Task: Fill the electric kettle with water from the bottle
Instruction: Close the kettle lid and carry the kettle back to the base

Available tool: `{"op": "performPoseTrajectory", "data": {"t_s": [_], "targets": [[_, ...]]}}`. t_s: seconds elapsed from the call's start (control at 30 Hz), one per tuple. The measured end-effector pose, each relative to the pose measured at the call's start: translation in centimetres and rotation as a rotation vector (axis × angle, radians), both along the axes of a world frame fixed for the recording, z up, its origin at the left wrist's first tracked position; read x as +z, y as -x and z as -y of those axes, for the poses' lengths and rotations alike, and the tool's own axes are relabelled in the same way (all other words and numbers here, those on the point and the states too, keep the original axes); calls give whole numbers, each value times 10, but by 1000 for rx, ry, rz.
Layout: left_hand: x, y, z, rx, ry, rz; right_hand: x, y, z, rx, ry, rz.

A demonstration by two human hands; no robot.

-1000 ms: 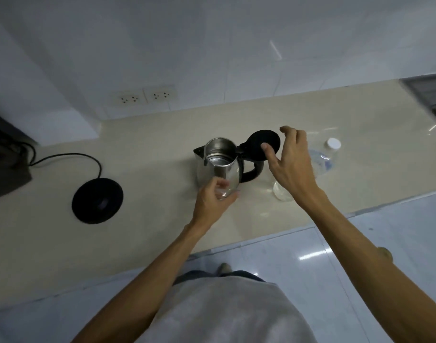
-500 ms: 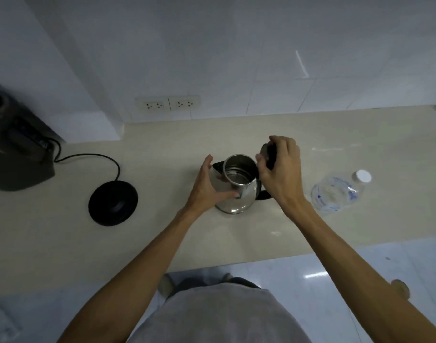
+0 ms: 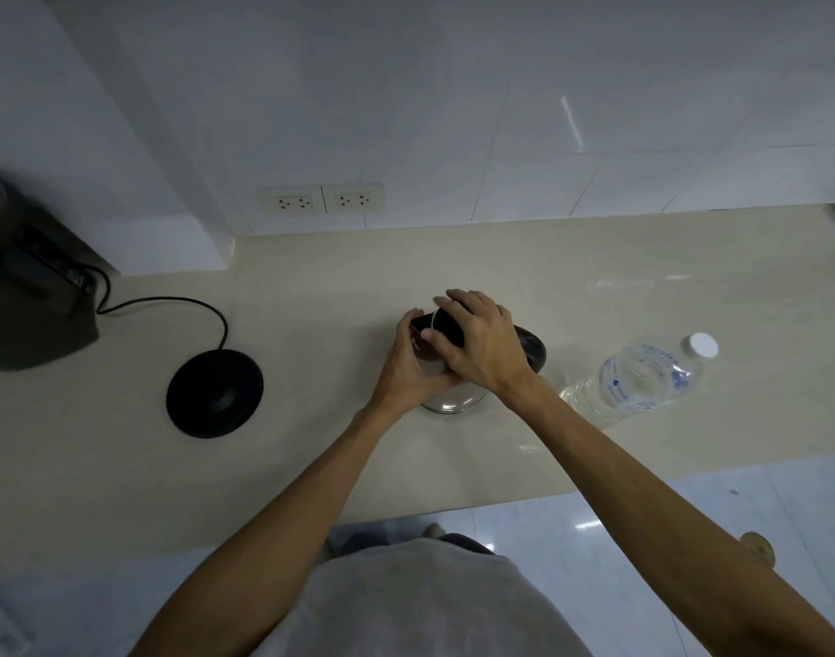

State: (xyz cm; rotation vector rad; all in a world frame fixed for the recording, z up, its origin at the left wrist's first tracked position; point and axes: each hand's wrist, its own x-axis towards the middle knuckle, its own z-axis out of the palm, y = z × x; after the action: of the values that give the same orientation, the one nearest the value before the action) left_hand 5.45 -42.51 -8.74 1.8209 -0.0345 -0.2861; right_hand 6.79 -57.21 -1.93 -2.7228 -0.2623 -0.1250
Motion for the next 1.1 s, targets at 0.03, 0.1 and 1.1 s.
{"op": "performPoseTrajectory", "data": {"t_s": [0.03,0.1,1.1], "targets": [[-1,0,0,5,-6,-1,0,0,1,-33,-15,6],[-2,0,0,12,-13,-2,-2,1,4,-99,-34,13],[-5,-1,-3,5,-22,-7,-6,1,21,-188,-181,57]]}}
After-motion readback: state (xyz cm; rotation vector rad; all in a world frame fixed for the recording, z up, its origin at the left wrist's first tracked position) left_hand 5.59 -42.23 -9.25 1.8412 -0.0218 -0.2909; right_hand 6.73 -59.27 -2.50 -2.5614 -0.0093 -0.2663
